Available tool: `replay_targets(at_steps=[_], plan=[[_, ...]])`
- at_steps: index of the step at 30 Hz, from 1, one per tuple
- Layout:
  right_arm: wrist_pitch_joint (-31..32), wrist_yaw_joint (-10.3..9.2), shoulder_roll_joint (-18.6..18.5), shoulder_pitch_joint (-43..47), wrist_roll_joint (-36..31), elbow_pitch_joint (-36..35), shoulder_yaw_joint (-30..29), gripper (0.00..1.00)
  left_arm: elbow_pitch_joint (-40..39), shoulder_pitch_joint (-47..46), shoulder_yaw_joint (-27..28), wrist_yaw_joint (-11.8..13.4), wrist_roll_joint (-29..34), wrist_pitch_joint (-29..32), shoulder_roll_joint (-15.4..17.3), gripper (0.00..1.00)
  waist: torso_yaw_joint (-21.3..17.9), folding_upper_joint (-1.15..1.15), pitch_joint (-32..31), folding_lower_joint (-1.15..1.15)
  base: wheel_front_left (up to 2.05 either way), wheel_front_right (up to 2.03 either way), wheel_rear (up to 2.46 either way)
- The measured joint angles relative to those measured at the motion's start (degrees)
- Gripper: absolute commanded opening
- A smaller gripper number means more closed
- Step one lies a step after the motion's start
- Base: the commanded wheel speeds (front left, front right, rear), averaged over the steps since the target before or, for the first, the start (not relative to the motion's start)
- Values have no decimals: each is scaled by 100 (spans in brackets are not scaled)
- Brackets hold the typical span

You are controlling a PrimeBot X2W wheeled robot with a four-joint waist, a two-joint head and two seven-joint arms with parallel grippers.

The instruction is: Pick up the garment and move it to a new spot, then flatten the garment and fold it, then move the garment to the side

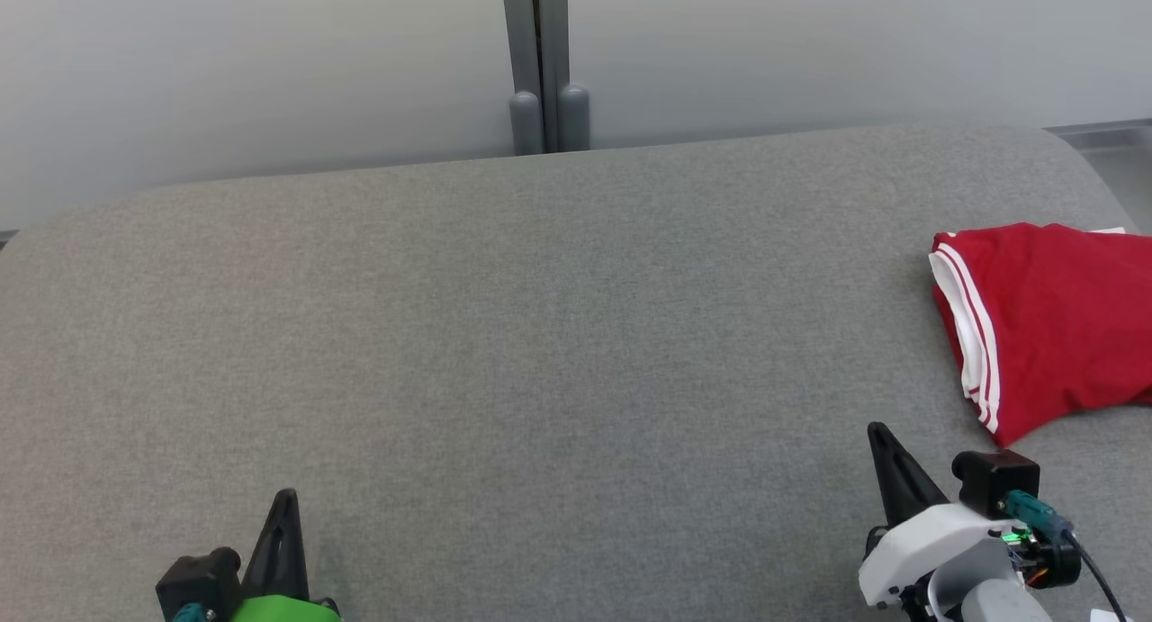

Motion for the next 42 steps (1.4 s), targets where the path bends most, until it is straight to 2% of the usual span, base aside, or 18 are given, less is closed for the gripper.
replay_targets(at_steps=[16,42], plan=[[404,0,-2,44,1706,-308,-121,0,-144,-60,79,0,-1720,424,1,0,-16,0,-11,0,0,0,0],[942,0,-12,73,3862,-693,-300,0,-353,-282,203,-1,-3880,977,4,0,-41,0,-28,0,0,0,0]])
